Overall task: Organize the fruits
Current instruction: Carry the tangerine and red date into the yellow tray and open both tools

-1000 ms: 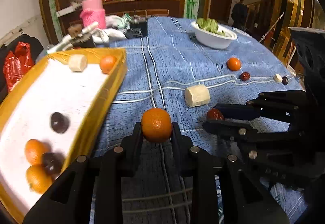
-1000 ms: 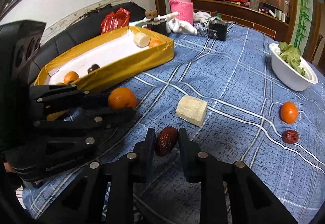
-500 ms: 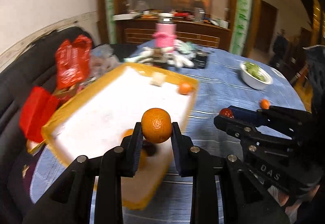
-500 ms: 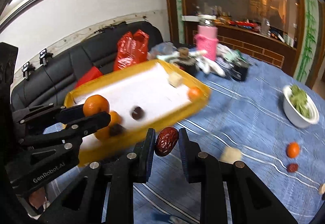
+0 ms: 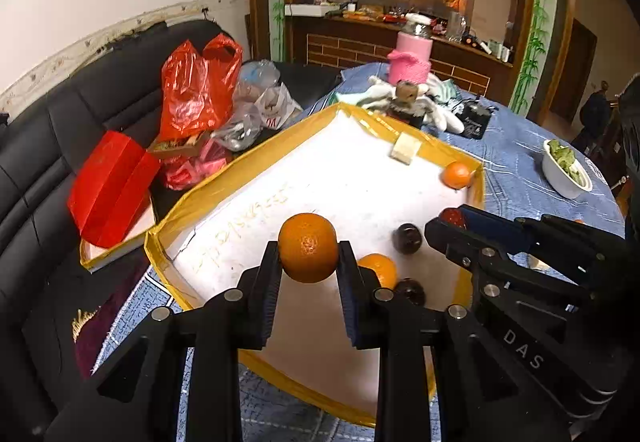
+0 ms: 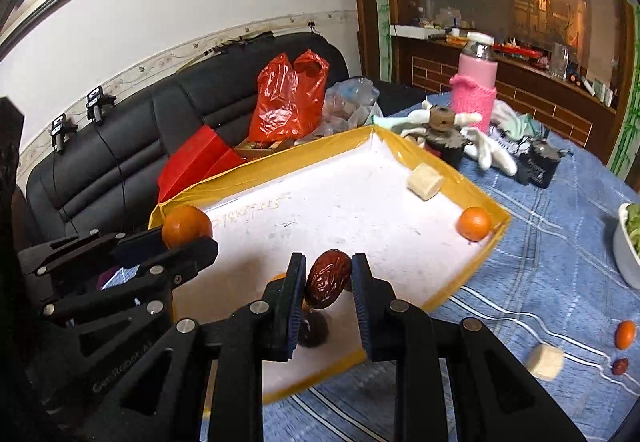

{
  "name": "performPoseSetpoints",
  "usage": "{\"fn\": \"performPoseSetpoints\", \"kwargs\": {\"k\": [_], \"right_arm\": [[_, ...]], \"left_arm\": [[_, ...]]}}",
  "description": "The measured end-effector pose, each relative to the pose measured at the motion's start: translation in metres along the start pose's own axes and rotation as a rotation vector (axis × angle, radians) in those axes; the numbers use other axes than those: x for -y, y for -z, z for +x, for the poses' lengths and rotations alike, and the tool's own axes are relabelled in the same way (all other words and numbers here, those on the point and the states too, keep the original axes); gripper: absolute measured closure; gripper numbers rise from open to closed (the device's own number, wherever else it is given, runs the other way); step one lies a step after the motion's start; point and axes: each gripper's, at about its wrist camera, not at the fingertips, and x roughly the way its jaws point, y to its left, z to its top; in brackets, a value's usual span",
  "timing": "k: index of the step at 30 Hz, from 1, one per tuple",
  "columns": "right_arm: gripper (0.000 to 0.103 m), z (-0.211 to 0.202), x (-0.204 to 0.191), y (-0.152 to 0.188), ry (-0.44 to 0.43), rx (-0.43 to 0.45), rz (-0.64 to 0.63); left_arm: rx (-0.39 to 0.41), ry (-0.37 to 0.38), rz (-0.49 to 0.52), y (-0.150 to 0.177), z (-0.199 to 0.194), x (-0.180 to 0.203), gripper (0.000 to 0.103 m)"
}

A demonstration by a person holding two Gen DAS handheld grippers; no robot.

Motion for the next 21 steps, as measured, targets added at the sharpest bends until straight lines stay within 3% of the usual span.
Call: {"fn": "performPoseSetpoints", "kwargs": {"k": [13,14,16,18,20,21], "right_arm": [[0.078,0.036,0.005,0.0,0.018,-0.056,0.024],[0.076,0.037,0.007,0.001,0.022,-0.06,0.027],[0.059,0.038,0.01,0.002,0.026,-0.064,0.041],[0.046,0.038,0.013,0.005,0.04,-0.062,0.054],[0.045,0.035,0.017,0.007,0.045,-0.056,0.066],[0.042,0.032,0.02,0.008,0.046,-0.05,0.076]], "left_arm": [[-0.097,0.005,-0.014,0.005,0.029,-0.002,0.076],[-0.104,-0.001,-0.015,0.006,0.031,-0.002,0.076],[-0.12,-0.023,-0.023,0.008,0.034,-0.004,0.075],[-0.131,-0.04,-0.031,0.01,0.036,-0.006,0.062],[-0.123,-0.053,-0.035,0.012,0.034,-0.007,0.047],[-0.118,-0.053,-0.033,0.013,0.032,-0.007,0.047]]}}
